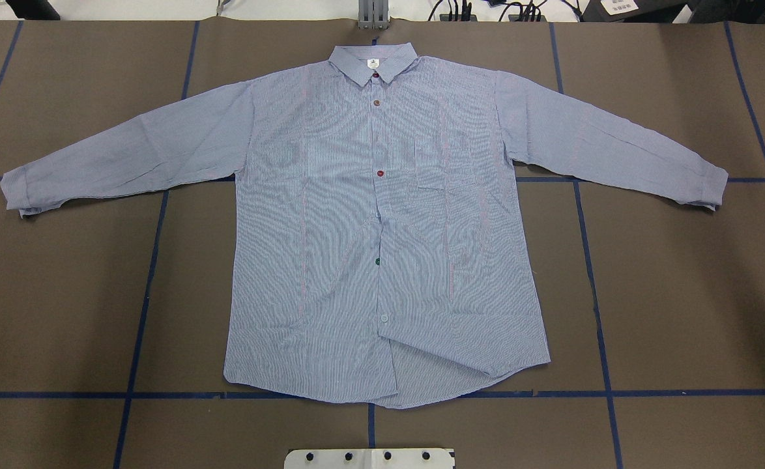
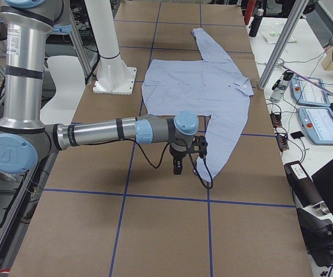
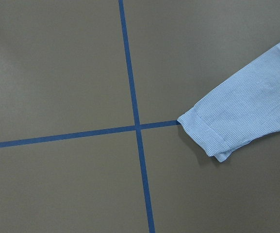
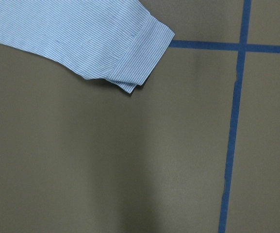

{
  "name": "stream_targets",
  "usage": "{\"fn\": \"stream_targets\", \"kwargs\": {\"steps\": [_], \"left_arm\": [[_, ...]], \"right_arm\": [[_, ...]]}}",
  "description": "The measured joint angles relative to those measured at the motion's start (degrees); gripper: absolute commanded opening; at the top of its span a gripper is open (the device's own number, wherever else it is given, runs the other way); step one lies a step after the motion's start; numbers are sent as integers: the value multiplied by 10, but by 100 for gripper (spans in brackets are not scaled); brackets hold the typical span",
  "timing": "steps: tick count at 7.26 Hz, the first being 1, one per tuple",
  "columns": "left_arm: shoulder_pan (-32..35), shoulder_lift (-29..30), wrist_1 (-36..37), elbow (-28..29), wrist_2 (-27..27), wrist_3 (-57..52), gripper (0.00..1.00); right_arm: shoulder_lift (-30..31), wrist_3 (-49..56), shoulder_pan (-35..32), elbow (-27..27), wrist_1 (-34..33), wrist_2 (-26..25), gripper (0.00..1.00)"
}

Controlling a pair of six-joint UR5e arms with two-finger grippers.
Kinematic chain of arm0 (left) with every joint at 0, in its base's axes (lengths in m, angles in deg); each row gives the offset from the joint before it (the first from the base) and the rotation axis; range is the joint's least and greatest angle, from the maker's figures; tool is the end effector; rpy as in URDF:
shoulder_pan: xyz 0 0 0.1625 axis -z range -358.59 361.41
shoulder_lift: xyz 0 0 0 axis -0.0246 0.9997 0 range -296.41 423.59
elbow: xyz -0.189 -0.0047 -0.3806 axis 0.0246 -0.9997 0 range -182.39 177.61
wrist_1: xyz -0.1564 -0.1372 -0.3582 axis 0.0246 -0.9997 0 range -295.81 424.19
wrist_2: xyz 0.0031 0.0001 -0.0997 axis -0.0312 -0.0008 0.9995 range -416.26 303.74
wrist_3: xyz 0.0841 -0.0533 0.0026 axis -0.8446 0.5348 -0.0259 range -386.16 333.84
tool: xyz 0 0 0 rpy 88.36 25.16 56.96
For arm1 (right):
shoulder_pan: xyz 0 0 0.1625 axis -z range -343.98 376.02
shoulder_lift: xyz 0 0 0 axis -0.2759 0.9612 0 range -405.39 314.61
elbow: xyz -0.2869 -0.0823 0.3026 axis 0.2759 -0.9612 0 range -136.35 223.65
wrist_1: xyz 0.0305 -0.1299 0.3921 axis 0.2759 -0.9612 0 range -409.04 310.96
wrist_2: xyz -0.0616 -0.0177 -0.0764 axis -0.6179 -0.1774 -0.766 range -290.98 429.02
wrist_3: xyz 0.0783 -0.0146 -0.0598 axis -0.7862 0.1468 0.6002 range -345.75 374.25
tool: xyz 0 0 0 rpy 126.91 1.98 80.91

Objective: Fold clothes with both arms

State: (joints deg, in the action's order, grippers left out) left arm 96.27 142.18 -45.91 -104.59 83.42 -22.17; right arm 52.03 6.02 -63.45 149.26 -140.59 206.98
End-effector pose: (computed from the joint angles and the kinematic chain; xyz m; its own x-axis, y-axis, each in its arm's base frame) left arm -0.0932 -0.4179 0.5982 0.6606 0.1507 -0.7354 0.1255 0.9437 0.3061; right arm -0.0222 -0.4434 0.5829 0.6621 -0.0648 0.7466 0.0877 0.9961 0.0087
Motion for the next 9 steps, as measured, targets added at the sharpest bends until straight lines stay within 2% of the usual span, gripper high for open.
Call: {"fn": "stream_targets", "kwargs": {"steps": [1,3,5,7,9], "left_arm": [[0,-1,-2,-3,12,3,99],[0,-2,-3,-10,25,5,99],[0,-3,-2,-14,27,6,99],[0,-3,-2,-15,27,6,99],[0,-2,-3,-15,28,6,99]], "right_arm": [[-1,-15,0,-18,33,-1,100],[-19,-76,2,-89,121,-1,98],[-55,-210,6,-148,198,0,98],[-107,-278,15,-209,229,-1,96],[-164,-289,41,-280,250,-7,88]]}}
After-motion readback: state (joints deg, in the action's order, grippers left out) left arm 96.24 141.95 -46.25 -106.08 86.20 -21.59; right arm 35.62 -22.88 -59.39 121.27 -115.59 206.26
